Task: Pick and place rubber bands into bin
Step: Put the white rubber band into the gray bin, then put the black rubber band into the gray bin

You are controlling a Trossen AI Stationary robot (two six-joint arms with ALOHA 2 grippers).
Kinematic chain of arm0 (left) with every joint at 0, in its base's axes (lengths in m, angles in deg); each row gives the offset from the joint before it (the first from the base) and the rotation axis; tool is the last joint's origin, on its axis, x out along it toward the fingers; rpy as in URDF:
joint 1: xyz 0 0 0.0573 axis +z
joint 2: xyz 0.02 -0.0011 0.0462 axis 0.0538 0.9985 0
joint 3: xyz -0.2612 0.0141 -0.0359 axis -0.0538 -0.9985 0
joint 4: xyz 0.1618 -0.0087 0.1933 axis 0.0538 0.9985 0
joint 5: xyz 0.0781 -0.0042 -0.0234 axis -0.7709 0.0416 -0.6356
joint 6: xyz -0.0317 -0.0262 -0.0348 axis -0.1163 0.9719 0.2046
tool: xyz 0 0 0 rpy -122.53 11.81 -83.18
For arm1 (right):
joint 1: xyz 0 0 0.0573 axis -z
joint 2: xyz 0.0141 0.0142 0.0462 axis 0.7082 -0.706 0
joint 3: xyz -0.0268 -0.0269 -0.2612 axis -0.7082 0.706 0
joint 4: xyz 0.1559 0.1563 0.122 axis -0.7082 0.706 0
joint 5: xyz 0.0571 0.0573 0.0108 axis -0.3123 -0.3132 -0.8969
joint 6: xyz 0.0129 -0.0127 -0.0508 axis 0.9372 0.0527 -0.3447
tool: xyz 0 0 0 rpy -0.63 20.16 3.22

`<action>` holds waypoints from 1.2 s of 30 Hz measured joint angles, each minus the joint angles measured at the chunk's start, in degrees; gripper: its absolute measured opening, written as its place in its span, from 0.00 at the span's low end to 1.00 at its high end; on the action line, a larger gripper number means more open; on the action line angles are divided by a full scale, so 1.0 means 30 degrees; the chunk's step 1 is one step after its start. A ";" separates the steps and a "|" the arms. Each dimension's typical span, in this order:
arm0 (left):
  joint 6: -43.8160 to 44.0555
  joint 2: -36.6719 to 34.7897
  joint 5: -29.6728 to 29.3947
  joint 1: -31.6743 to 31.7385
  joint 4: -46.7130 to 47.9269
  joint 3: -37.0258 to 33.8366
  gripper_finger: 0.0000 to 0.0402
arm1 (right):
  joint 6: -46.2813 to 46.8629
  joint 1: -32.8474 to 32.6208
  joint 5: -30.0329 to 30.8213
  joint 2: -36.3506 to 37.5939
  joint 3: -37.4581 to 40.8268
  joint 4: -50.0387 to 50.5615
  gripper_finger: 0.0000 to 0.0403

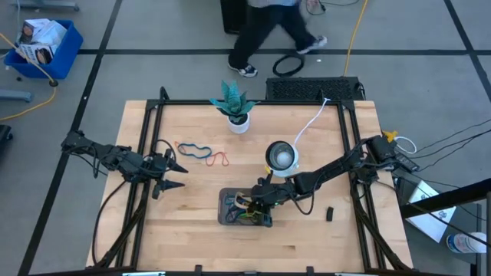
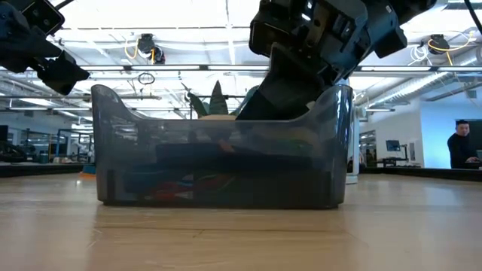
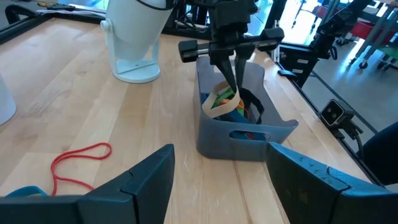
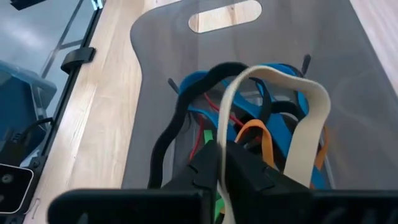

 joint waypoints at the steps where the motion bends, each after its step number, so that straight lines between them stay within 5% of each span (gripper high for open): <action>1: -0.0006 -0.0001 0.0000 0.0000 0.0001 0.0000 0.64 | 0.0005 0.0000 -0.0001 0.0000 0.0000 -0.0011 0.07; 11: -0.0036 -0.0001 0.0000 -0.0001 0.0001 0.0000 0.64 | -0.0218 0.0000 -0.0108 0.0289 0.0000 0.0034 0.24; 18: -0.0087 0.0006 0.0000 0.0006 0.0001 0.0000 0.64 | -0.0936 0.0108 -0.1113 0.2830 0.0000 0.0637 0.42; 26: -0.0160 -0.0001 0.0007 0.0007 0.0018 0.0000 0.64 | -0.2011 -0.0458 -0.4545 0.7853 0.0000 0.5072 0.49; 30: -0.0160 0.0006 0.0007 0.0006 0.0123 0.0000 0.64 | -0.1396 -0.1481 -0.4376 1.0243 -0.0007 0.8438 0.49; 36: -0.0017 -0.0001 0.0007 0.0003 0.0988 0.0000 0.64 | 0.3753 -0.3318 -0.2968 1.2421 -0.0015 1.4632 0.49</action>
